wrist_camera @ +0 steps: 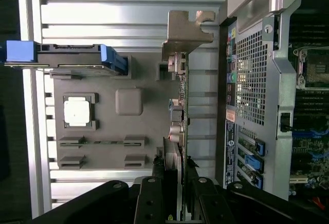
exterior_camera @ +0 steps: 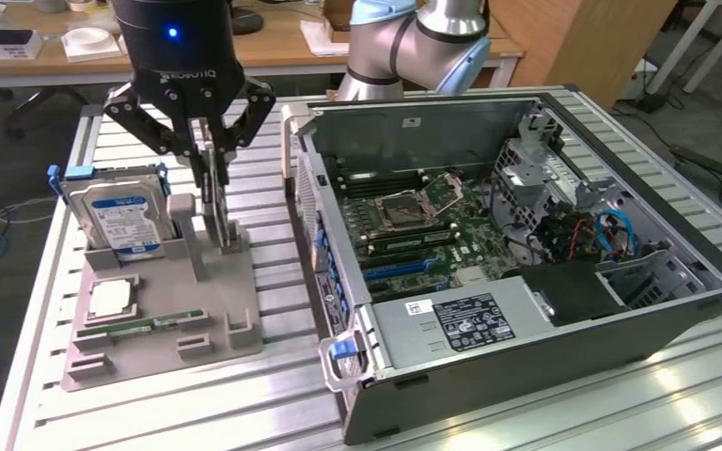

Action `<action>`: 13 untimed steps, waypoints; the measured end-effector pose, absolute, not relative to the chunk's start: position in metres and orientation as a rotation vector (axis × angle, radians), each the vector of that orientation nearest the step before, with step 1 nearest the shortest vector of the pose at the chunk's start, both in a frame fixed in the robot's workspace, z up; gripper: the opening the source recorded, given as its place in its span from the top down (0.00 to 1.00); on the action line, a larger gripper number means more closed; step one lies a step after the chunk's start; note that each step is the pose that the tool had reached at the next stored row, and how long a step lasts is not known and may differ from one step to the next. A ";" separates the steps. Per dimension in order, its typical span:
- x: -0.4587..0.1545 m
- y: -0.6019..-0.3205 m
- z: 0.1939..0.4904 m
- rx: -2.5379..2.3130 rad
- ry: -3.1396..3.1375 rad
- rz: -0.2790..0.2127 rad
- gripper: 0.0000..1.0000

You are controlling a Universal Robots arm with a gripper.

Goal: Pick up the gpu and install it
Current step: 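Pick up the gpu and move the gpu toward the slot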

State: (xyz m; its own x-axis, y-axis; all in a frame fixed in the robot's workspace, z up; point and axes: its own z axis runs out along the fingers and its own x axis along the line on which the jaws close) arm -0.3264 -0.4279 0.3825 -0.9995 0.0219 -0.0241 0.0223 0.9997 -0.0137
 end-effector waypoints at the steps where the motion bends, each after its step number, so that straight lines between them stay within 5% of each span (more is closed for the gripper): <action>1: -0.326 -0.428 0.383 0.035 3.118 -0.022 0.74; 13: -0.326 -0.428 0.391 0.035 3.117 -0.022 0.74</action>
